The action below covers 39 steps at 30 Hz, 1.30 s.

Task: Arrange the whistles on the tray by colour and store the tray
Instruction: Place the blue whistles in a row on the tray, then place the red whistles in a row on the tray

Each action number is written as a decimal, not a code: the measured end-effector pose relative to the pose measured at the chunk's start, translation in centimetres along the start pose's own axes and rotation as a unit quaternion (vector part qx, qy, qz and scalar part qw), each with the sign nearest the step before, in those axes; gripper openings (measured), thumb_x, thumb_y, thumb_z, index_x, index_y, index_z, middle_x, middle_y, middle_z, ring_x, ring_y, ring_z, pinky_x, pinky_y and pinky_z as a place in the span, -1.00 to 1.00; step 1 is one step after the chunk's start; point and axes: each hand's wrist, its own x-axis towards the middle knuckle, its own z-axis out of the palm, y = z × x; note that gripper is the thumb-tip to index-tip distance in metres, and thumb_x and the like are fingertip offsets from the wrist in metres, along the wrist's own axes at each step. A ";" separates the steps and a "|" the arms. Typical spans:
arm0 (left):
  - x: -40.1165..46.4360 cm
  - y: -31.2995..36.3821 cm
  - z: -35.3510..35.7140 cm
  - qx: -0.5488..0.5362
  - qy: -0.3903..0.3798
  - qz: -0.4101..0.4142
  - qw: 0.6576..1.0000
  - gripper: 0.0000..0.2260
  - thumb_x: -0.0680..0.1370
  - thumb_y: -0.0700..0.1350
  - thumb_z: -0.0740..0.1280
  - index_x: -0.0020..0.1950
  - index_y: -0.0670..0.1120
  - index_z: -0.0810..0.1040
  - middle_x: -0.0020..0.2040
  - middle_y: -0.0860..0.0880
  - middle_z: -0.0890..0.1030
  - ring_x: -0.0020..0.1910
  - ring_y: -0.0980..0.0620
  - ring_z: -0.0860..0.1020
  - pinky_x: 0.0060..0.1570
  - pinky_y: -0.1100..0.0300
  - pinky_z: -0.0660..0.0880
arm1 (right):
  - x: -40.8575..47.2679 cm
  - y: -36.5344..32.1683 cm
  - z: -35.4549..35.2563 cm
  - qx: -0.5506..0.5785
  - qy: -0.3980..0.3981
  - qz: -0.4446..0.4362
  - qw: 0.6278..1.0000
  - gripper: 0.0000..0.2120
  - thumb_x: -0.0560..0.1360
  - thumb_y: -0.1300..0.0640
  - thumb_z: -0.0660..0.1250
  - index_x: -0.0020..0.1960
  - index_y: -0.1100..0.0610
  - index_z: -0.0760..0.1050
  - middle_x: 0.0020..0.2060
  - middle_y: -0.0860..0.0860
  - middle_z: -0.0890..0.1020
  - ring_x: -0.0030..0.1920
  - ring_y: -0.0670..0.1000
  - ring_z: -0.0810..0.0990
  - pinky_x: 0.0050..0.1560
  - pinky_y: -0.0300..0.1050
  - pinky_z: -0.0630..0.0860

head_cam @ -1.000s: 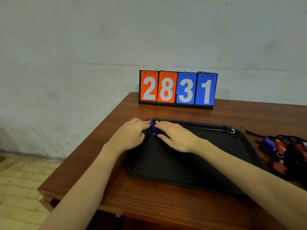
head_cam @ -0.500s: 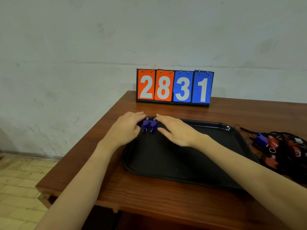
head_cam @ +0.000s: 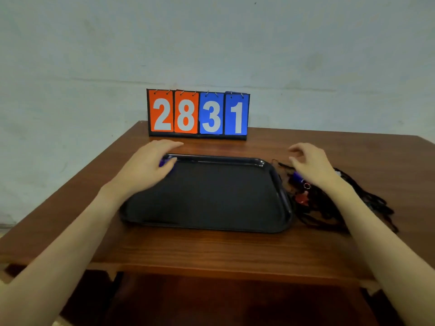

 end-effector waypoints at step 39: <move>12.1 21.8 14.7 -0.177 -0.173 -0.067 0.967 -0.76 0.56 -0.03 0.34 -0.01 -0.18 0.69 -0.01 -0.08 0.67 0.01 0.01 0.58 -0.05 0.14 0.49 | -0.9 8.7 -2.6 0.285 0.072 0.143 0.945 -0.60 0.30 0.17 0.57 0.10 0.19 0.57 -0.04 0.03 0.63 -0.02 -0.03 0.59 -0.08 -0.29 0.48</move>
